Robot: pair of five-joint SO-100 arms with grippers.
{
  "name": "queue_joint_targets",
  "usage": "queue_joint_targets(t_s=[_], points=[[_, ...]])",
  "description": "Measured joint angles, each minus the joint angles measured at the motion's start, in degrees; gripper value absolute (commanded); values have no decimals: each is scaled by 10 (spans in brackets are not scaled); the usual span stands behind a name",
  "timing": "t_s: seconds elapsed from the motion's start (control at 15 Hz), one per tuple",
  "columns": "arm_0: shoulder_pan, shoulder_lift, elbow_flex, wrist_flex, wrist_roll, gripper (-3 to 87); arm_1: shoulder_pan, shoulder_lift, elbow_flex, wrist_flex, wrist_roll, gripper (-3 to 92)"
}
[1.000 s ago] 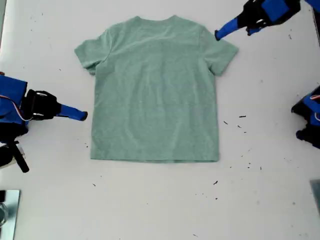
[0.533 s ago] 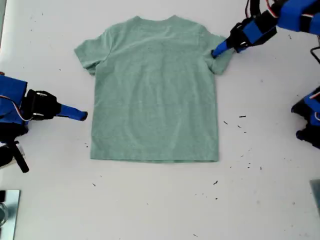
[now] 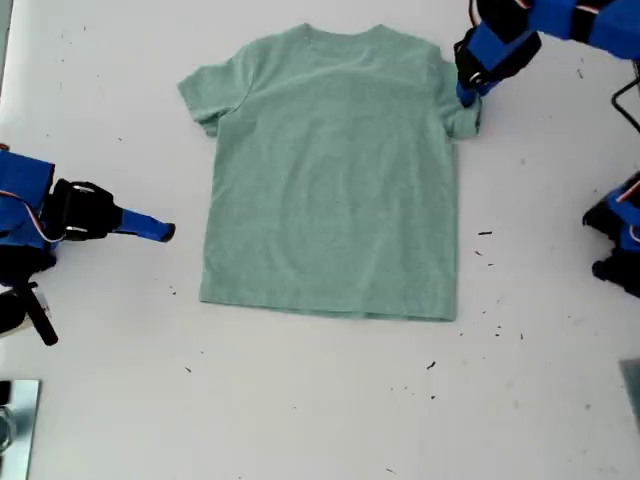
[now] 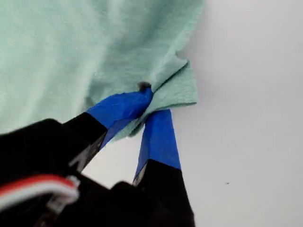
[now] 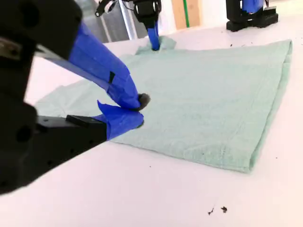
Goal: Fold t shirt
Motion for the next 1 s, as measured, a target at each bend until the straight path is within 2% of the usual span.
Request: queue_joint_targets(t_s=[0.2,0.27,0.33,0.53,0.6,0.67,0.8,1.0], points=[[4,0,0,0,0,-1,-76,-24,-196,117,69,-25],[4,0,0,0,0,-1,-114,-57,-280,130,97,-24],[4,0,0,0,0,-1,-153,-82,-323,114,126,-24],[4,0,0,0,0,-1,-229,-193,-350,-26,197,-13],[5,0,0,0,1,-1,-237,-231,-352,-68,218,224],[5,0,0,0,1,9,-239,-264,-351,-99,228,315],[5,0,0,0,1,40,-236,-275,-355,-112,229,267],[5,0,0,0,1,77,-236,-171,-355,-39,230,232]])
